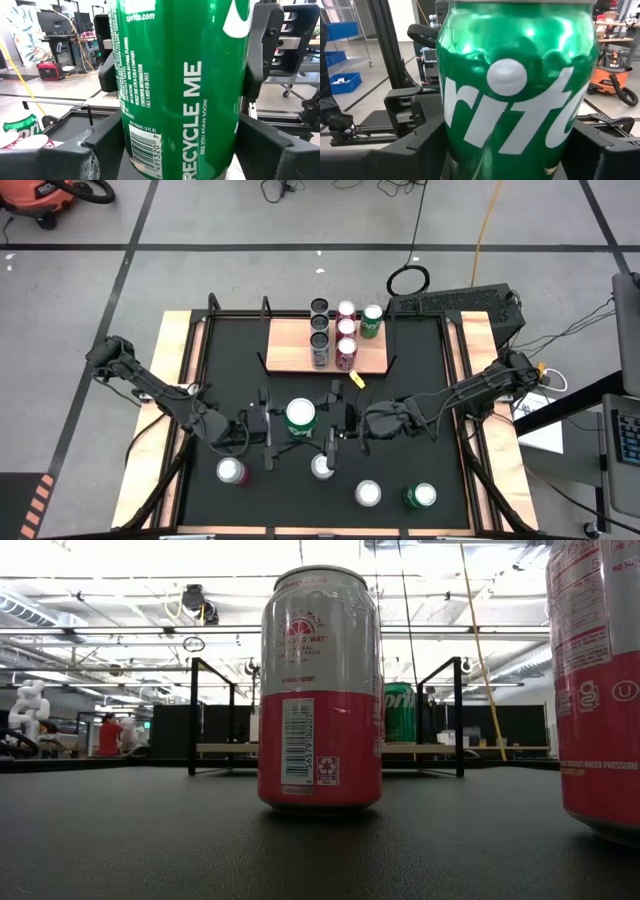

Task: Place canned beverage on shelf
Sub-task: Put the top left green soda can on the shelf

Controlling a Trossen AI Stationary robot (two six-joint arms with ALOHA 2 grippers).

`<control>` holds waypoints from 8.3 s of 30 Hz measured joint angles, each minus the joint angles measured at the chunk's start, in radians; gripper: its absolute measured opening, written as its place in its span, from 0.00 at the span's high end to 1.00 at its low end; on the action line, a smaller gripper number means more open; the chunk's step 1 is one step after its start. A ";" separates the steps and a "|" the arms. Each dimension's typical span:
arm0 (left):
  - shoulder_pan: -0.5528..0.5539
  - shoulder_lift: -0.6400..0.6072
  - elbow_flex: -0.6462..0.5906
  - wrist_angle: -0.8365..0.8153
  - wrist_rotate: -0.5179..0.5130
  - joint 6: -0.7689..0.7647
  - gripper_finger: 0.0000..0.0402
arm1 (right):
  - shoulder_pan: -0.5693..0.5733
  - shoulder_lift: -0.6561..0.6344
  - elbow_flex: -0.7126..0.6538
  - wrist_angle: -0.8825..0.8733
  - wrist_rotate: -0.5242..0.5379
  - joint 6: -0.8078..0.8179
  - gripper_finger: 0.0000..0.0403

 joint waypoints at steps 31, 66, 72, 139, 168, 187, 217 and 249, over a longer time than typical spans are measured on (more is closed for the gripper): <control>0.010 0.001 -0.001 0.041 0.264 -0.021 0.27 | 0.030 -0.149 0.000 -0.314 -0.075 -0.021 0.08; 0.086 0.225 -0.001 0.345 0.660 0.138 0.27 | 0.020 -0.236 0.000 -0.417 -0.336 -0.142 0.08; 0.116 0.225 -0.001 0.322 0.657 0.138 0.27 | 0.020 -0.229 0.000 -0.372 -0.366 -0.109 0.08; 0.190 0.224 0.000 0.273 0.637 0.026 0.27 | 0.030 -0.161 0.000 -0.229 -0.338 -0.125 0.20; 0.191 0.224 0.000 0.274 0.635 0.026 0.27 | 0.019 -0.137 0.000 -0.232 -0.340 -0.111 0.24; 0.172 0.221 0.001 0.278 0.593 0.029 0.03 | 0.026 -0.157 -0.002 -0.302 -0.340 -0.092 0.34; 0.204 0.322 0.000 0.374 0.282 -0.097 0.04 | 0.023 -0.341 -0.070 -0.632 -0.044 0.019 0.34; 0.301 0.332 0.018 0.485 0.466 0.053 0.04 | 0.017 -0.266 -0.086 -0.380 0.053 0.023 0.34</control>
